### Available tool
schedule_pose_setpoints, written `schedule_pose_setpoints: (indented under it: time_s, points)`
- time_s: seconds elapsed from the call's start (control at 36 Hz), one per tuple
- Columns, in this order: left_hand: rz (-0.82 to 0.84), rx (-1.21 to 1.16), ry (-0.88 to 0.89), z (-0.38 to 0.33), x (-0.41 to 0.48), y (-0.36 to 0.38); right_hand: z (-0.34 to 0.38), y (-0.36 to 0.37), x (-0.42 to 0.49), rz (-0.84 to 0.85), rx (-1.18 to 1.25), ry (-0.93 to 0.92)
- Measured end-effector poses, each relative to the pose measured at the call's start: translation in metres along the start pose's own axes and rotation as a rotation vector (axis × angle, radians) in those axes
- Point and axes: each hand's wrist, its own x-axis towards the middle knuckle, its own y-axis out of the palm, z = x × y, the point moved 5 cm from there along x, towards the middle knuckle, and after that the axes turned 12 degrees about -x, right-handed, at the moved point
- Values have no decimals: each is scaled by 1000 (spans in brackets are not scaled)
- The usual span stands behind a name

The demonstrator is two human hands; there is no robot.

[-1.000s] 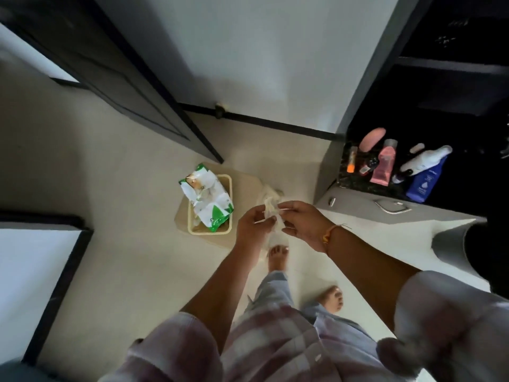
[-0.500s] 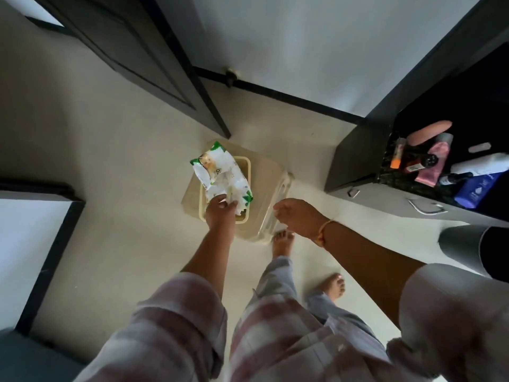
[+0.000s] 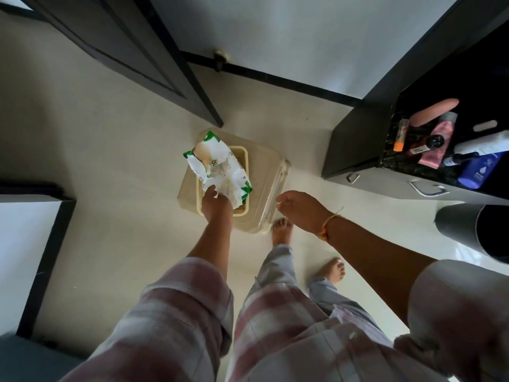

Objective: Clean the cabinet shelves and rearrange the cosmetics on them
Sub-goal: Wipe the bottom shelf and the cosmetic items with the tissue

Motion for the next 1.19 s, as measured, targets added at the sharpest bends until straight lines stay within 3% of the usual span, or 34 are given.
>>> schedule_pose_setpoints:
  time_s: [0.11, 0.25, 0.5, 0.81, 1.0, 1.19]
  points:
    - [16, 167, 64, -3, -1, -2, 1, -2, -3, -4, -24, -8]
    - [34, 159, 146, -4, -10, -7, -1, -4, -5, -12, -29, 4]
    - [34, 331, 535, -32, -47, 1, -5, -17, -20, -57, 85, 56]
    - [508, 386, 818, -66, -152, 97, -55, -80, -60, -322, 310, 138]
    - [789, 403, 725, -68, -239, 168, -118, -125, -99, -480, 468, 219]
    - [952, 434, 675, -49, -325, 232, -196, -160, -146, -586, 567, 342]
